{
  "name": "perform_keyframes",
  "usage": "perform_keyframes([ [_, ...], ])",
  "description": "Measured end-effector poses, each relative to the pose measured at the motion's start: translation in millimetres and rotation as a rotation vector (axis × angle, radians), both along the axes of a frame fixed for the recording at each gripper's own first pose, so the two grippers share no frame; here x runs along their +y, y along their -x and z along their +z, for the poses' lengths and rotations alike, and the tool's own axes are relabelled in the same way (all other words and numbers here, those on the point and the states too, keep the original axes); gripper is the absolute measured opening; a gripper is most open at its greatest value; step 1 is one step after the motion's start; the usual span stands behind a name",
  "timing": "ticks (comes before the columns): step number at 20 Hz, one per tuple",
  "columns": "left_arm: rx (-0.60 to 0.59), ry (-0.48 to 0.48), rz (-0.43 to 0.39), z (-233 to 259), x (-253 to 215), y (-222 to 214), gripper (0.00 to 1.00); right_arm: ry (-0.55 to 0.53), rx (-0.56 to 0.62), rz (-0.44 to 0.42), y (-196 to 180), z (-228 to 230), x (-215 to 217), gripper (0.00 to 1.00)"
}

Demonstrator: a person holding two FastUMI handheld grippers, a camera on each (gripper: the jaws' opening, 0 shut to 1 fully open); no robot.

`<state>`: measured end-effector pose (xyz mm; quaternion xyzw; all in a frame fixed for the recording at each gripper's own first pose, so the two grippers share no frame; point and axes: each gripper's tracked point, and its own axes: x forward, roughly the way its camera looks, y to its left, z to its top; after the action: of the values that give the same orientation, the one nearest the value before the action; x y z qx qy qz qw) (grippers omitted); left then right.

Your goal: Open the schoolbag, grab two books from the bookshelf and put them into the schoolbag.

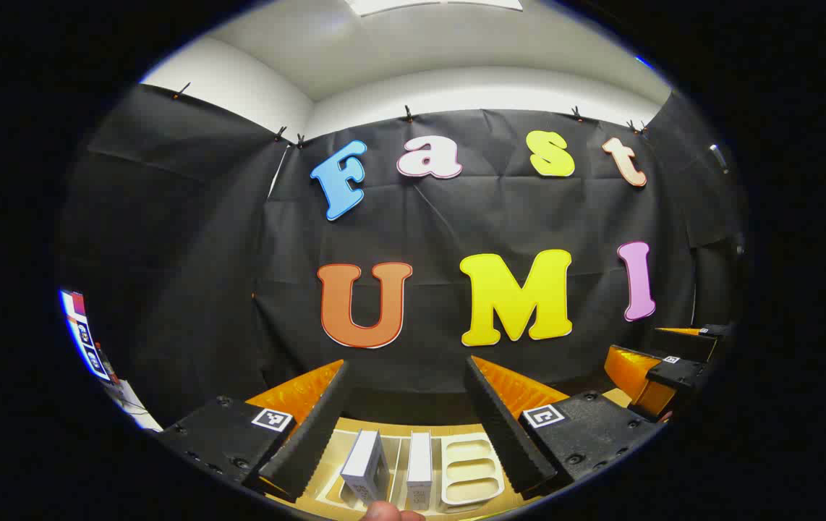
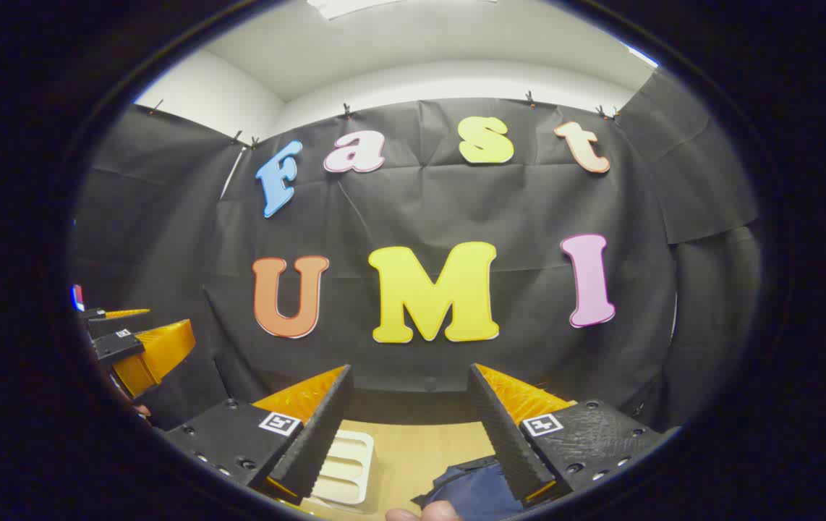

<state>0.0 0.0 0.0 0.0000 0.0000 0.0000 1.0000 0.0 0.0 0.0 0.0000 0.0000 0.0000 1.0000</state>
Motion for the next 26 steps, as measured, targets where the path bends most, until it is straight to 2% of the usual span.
perform_keyframes([
  [4,-0.012,0.0,0.0,3.0,-0.9,0.5,0.99,0.012,-0.004,0.012,-1.1,1.4,5.7,0.95],
  [8,-0.011,0.007,0.022,4.2,2.8,5.1,0.99,0.018,0.021,0.042,-0.4,-2.7,16.3,0.97],
  [9,-0.006,0.011,0.026,2.8,6.5,7.3,1.0,0.022,0.021,0.051,0.2,-1.3,19.4,0.93],
  [15,0.005,-0.031,0.035,5.0,22.4,10.2,0.99,0.019,0.017,0.079,3.7,4.4,28.4,0.97],
  [21,0.029,0.008,0.057,-4.0,24.6,15.8,0.99,0.014,0.024,0.08,5.9,1.0,28.8,0.95],
  [25,0.026,-0.014,0.074,-1.3,27.7,20.7,1.0,0.018,0.055,0.069,4.1,-11.1,24.5,0.93],
  [26,0.025,-0.017,0.075,-0.4,29.2,20.3,0.99,0.021,0.069,0.067,4.9,-15.2,23.3,0.95],
])
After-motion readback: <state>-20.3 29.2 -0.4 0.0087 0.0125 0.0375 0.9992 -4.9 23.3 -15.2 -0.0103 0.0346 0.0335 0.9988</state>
